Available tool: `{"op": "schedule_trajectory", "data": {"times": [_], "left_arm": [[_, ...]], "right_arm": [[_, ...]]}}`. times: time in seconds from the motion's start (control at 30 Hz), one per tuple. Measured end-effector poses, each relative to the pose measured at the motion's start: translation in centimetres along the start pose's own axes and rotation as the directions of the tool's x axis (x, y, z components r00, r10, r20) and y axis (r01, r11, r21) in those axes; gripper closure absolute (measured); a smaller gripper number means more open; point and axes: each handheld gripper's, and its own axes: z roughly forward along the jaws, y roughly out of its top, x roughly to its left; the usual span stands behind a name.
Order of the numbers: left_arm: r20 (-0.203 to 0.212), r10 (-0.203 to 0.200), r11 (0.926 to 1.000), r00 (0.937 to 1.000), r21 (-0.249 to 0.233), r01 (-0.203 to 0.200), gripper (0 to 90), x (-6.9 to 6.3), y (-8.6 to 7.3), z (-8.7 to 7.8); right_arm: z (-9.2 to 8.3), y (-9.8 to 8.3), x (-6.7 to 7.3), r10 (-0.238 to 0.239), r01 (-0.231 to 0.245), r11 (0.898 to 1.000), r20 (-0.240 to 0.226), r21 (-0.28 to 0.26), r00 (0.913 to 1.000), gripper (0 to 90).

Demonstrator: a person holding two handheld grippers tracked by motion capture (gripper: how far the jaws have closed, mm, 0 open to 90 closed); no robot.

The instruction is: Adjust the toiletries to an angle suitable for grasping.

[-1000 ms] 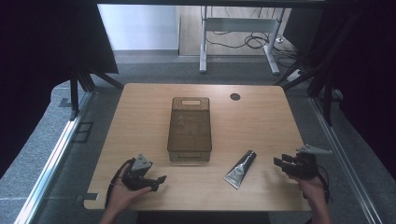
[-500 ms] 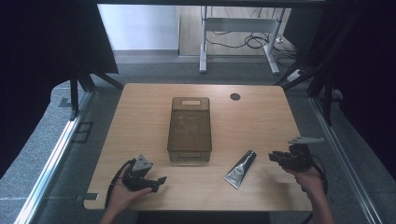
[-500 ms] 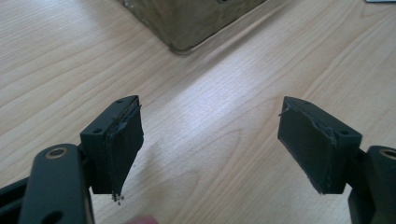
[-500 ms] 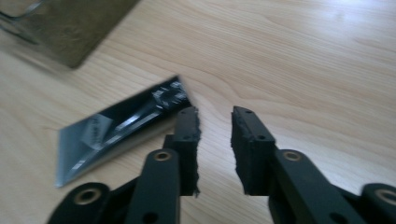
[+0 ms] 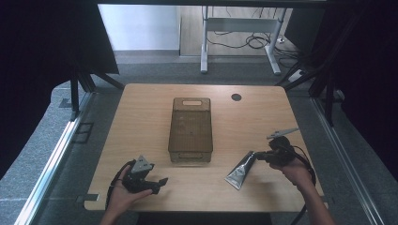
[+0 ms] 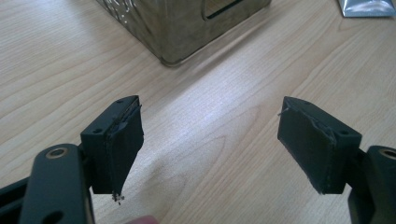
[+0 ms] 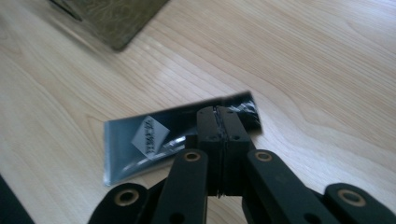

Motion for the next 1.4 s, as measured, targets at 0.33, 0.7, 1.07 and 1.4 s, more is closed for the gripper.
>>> {"op": "schedule_trajectory", "data": {"times": [0.33,0.7,1.07,1.4], "left_arm": [[0.014,0.001,0.9999,0.9999,-0.011,0.0,22.6,-0.2,0.2,-0.4],[0.02,-0.005,0.9999,0.9998,-0.015,0.005,22.6,0.0,0.3,-1.0],[0.031,-0.002,0.9999,0.9995,0.011,0.002,22.6,0.1,0.2,-0.9],[0.026,-0.002,1.0,0.9997,-0.003,0.002,22.7,0.2,0.1,-1.0]], "right_arm": [[1.6,3.2,2.3,-0.072,0.075,0.993,-0.034,0.096,0.9968,90.0],[3.8,4.8,4.4,-0.132,0.139,0.974,-0.047,0.179,0.9901,90.0],[5.5,4.7,4.8,-0.134,0.143,0.967,-0.059,0.212,0.9893,90.0],[7.2,4.2,5.1,-0.137,0.152,0.957,-0.077,0.247,0.9875,90.0]]}}
